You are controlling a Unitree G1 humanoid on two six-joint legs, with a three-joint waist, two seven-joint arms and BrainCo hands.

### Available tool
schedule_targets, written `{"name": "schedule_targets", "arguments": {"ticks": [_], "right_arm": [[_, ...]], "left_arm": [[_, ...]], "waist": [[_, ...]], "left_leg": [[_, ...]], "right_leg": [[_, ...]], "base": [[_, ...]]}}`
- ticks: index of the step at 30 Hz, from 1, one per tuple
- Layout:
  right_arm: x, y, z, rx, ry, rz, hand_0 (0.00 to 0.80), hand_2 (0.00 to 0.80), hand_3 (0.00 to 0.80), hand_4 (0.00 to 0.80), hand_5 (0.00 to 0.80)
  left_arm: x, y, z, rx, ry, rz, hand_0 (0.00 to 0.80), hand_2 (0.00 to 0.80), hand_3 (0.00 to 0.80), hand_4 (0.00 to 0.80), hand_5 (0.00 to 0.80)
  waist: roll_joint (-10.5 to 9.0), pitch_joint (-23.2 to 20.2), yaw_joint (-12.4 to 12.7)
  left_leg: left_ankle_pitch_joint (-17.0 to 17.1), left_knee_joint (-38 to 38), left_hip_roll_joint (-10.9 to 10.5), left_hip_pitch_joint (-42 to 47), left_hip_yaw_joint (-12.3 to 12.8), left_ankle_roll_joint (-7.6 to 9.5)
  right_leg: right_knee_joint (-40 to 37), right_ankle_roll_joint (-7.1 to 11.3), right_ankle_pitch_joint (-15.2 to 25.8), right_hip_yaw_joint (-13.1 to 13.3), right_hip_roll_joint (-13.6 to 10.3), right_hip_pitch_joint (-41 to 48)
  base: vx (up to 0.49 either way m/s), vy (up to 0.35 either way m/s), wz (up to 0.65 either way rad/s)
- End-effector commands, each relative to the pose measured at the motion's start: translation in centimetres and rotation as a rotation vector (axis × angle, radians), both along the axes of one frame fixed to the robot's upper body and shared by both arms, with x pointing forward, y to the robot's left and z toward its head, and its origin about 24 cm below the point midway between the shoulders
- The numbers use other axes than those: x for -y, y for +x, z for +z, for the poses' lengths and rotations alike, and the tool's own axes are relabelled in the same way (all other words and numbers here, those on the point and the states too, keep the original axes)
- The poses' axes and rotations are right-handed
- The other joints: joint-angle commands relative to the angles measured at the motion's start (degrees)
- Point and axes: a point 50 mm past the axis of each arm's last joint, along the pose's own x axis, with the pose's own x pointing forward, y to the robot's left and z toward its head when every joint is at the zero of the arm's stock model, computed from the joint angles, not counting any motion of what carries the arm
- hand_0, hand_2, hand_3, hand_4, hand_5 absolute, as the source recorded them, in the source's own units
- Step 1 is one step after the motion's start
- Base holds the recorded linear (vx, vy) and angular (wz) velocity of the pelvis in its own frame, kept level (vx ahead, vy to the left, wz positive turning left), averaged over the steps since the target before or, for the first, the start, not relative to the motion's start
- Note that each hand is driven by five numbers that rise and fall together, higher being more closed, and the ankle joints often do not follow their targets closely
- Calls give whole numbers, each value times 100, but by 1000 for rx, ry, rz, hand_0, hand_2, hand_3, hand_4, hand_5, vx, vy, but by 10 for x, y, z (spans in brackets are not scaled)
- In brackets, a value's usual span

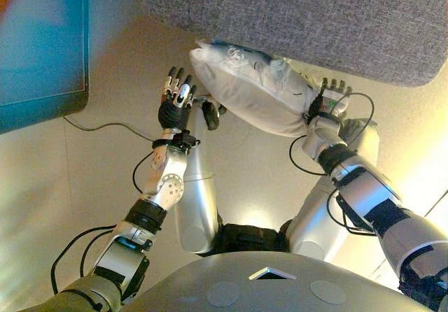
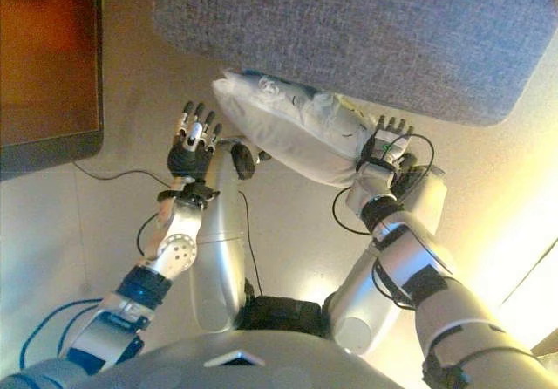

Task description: Pick up the cushion and take it to the sofa

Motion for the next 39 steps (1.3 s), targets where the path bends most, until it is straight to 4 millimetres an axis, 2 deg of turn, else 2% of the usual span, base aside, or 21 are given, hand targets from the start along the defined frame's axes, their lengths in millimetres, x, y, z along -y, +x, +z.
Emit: {"name": "schedule_targets", "arguments": {"ticks": [1,6,13,16,19,23,28,31,35,36,37,39], "right_arm": [[2,-7,-18,-143,120,25,800,800,800,800,800],[-12,-8,-27,-228,238,77,800,800,800,800,800],[-5,-10,-30,-222,260,31,800,800,800,800,800],[7,-13,-30,-195,229,-53,800,800,800,800,800],[29,-19,-31,-108,214,-181,800,800,800,800,800],[51,-26,-34,-54,255,-274,800,800,800,800,800],[64,-31,-37,-34,331,-306,800,800,800,800,800],[64,-30,-38,-27,377,-284,800,800,800,800,800],[53,-24,-35,-1,473,-229,800,800,800,800,800],[49,-23,-35,8,508,-223,800,800,800,800,800],[48,-23,-36,11,522,-222,800,800,800,800,800],[42,-23,-38,20,600,-204,800,800,800,800,800]], "left_arm": [[0,4,22,100,-33,-16,0,0,0,0,0],[-3,5,27,108,-20,-41,0,0,0,0,0],[-5,6,30,114,-16,-50,0,0,0,0,0],[-5,5,30,116,-20,-49,0,0,0,0,0],[-3,6,31,122,-24,-47,0,0,0,0,0],[-4,6,26,113,-31,-44,0,0,0,0,0],[-6,7,23,103,-9,-47,0,0,0,0,0],[-8,7,21,78,12,-45,0,0,0,0,0],[-14,8,20,53,40,-27,0,0,0,0,0],[-16,8,19,51,43,-27,0,0,0,0,0],[-16,8,19,50,44,-27,0,0,0,0,0],[-18,7,17,51,52,-44,0,0,0,0,0]], "waist": [[357,7,123],[330,5,194],[340,-1,212],[360,-11,210],[385,-17,185],[362,-65,197],[251,-164,230],[172,-232,266],[22,-267,355],[-21,-272,386],[-27,-264,392],[-89,-277,482]], "left_leg": [[-887,561,146,-15,-155,-307],[-894,553,101,7,-152,-336],[-897,560,104,6,-154,-364],[-890,514,91,15,-141,-367],[-883,470,79,44,-105,-360],[-850,274,85,283,-76,-373],[-754,-44,180,669,-115,-416],[-674,-297,218,912,-191,-447],[-418,-1015,286,1453,-329,-521],[-46,-1496,296,1625,-337,-497],[-6,-1580,304,1690,-345,-507],[274,-2177,313,2085,-397,-555]], "right_leg": [[-1013,257,1476,451,-5,-466],[-1008,254,1478,392,-47,-465],[-994,250,1481,375,-49,-493],[-1035,249,1497,373,-48,-500],[-1097,245,1508,360,-51,-462],[-1331,253,1554,224,-92,-188],[-1621,271,1624,34,-137,233],[-1801,284,1654,-62,-137,494],[-2151,285,1653,-304,-79,1013],[-2467,211,1870,-444,-60,1186],[-2516,211,1874,-476,-54,1253],[-2866,211,1902,-709,3,1652]], "base": [[-5,-41,2],[3,-35,5],[4,-9,3],[-2,11,0],[-7,27,1],[5,-1,5],[26,-64,-2],[25,-155,0],[0,-195,0],[-63,-149,3],[-51,-176,8],[31,-212,11]]}}
